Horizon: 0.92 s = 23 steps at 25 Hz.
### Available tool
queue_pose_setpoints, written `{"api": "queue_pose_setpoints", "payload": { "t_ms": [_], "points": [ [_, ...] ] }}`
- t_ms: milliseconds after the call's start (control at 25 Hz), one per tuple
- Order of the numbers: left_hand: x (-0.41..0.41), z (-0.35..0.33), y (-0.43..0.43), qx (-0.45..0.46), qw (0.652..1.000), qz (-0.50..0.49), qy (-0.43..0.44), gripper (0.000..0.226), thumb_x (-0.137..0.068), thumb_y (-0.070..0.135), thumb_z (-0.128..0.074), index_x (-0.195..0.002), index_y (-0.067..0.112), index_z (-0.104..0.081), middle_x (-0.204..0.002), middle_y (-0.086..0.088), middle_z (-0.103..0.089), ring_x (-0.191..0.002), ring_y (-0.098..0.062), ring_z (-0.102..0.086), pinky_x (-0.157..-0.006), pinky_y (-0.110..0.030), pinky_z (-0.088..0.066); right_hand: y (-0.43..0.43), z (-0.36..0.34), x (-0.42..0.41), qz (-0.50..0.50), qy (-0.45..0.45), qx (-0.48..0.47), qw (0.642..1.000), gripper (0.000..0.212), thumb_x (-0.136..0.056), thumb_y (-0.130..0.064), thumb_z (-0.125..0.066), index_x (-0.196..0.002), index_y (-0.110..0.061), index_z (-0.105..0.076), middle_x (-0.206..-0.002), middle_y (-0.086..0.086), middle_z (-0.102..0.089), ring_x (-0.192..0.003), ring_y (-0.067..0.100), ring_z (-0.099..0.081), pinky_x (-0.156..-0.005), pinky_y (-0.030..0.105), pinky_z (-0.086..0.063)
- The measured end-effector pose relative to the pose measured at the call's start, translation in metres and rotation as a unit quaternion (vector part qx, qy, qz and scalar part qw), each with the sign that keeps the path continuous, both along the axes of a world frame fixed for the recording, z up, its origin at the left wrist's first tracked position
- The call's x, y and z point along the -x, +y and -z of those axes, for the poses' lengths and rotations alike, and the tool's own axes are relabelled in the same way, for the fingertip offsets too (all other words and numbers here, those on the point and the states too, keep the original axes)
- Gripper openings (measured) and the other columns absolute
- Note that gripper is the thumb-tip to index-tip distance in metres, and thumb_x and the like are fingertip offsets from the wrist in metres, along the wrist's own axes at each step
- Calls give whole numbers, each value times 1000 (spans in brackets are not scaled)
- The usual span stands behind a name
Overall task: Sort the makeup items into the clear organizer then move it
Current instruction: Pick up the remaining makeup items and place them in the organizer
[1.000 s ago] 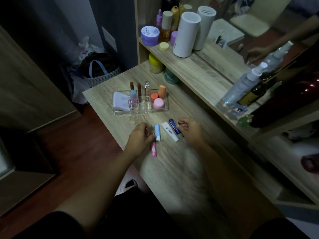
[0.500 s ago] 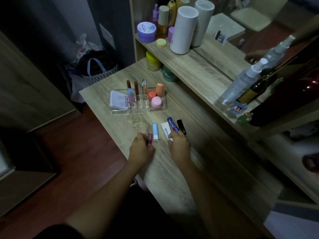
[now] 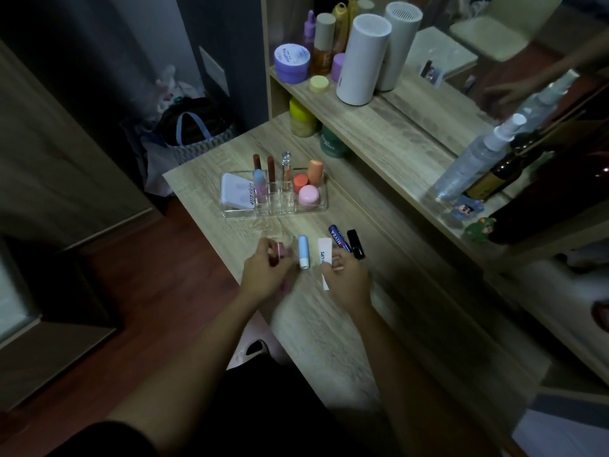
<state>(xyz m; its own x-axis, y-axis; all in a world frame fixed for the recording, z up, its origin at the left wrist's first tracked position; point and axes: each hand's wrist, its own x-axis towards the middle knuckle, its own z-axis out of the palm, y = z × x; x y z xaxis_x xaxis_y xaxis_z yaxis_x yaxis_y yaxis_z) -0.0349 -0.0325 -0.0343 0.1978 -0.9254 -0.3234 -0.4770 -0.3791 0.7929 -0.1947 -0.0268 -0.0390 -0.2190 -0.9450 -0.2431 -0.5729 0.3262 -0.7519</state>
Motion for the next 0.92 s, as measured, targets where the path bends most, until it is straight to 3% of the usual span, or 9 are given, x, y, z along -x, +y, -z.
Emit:
{"api": "queue_pose_setpoints", "payload": {
  "t_ms": [120, 200, 280, 360, 440, 520, 640, 720, 920],
  "points": [
    [-16, -21, -24, 43, 997, -44, 42, 13, -86, 25, -60, -89, 13, -55, -79, -12, -68, -76, -31, -67, -76, -41, -57, -18, -16, -2, 1, -90, 20, 996, 16, -86, -13, -63, -101, -8, -67, -85, -3, -66, -62, -10, -56, -54, 4, -43],
    [-27, -35, -39, 82, 995, -39, 35, 11, -86, 24, -63, -86, 15, -57, -80, -7, -68, -74, -24, -66, -72, -26, -55, -34, -30, -5, -9, -153, 30, 988, 17, -87, -13, -64, -103, -7, -66, -89, -3, -67, -63, -16, -59, -55, -2, -42],
    [-38, -51, -56, 134, 991, -14, 16, 7, -83, 21, -66, -86, 16, -61, -80, 1, -66, -68, -9, -61, -60, -8, -45, -54, -47, -8, -24, -228, 54, 972, 24, -88, -8, -63, -111, -12, -60, -95, -2, -69, -74, -13, -64, -66, 7, -50],
    [-49, -63, -73, 172, 985, 21, 0, 11, -82, 15, -66, -92, 16, -63, -88, -1, -66, -71, -3, -61, -64, -8, -45, -74, -55, -15, -42, -290, 78, 953, 36, -87, -2, -61, -118, -18, -53, -103, 5, -68, -89, 6, -68, -74, 19, -56],
    [-60, -65, -101, 194, 978, 63, -52, 15, -82, 12, -64, -96, 16, -61, -92, -5, -68, -79, -10, -65, -70, -13, -47, -105, -56, -27, -43, -298, 99, 949, 33, -88, -2, -60, -118, -14, -52, -107, 12, -68, -95, 20, -68, -77, 29, -58],
    [-66, -62, -130, 211, 964, 106, -126, 15, -82, 14, -65, -96, 12, -63, -92, -6, -71, -85, -19, -65, -71, -20, -45, -134, -50, -39, -32, -280, 109, 953, 22, -90, -8, -59, -110, -15, -58, -100, 4, -71, -89, 14, -70, -75, 31, -60],
    [-61, -58, -132, 238, 928, 144, -250, 17, -82, 21, -66, -98, 13, -65, -91, -7, -72, -91, -29, -61, -78, -38, -45, -139, -45, -43, -37, -241, 122, 962, 10, -89, -12, -61, -96, -20, -63, -87, -13, -69, -79, -6, -68, -69, 19, -58],
    [-61, -43, -144, 222, 919, 156, -286, 18, -82, 26, -66, -98, 16, -65, -89, -5, -72, -94, -30, -58, -81, -41, -42, -150, -29, -50, -44, -214, 112, 969, 8, -88, -10, -61, -94, -15, -62, -85, -18, -65, -77, -15, -65, -63, 7, -53],
    [-56, -38, -139, 238, 885, 202, -346, 23, -85, 31, -64, -102, 15, -66, -87, -9, -71, -95, -30, -57, -79, -41, -38, -145, -16, -49, -51, -192, 131, 971, 11, -87, -2, -61, -93, -11, -62, -90, -4, -67, -77, -18, -63, -63, 3, -50]
  ]
}}
